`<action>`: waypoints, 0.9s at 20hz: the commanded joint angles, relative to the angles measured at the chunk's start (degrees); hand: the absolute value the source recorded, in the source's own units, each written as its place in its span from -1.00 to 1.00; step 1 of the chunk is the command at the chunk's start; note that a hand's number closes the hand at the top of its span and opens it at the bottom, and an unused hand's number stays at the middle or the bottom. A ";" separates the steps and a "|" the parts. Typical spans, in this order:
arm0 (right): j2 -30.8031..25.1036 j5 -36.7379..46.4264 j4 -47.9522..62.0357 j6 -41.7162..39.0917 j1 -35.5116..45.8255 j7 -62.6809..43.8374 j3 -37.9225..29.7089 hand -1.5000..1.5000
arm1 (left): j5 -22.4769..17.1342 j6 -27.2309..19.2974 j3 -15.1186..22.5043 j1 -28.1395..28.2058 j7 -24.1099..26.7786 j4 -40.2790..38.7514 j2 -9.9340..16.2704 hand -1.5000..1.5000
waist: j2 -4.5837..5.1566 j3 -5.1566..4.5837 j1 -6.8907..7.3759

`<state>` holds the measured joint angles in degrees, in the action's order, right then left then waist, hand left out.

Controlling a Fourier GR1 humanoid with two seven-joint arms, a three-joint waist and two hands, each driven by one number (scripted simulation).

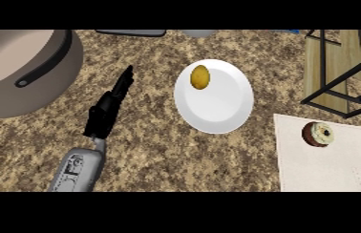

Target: Pick the sweet potato from the placemat and place it in the tiered shelf

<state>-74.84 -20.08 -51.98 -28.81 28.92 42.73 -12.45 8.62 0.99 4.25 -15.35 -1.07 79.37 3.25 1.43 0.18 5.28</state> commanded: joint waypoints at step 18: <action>18.51 4.69 15.79 -5.73 22.94 5.65 10.00 1.00 | 0.27 0.03 -0.13 1.58 0.96 0.66 0.08 0.00 | -0.24 -0.06 -0.81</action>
<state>-58.67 -14.05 -40.13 -25.11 47.42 45.73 -3.00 8.48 1.29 3.73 -14.04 -0.51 79.83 3.62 1.09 0.13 4.26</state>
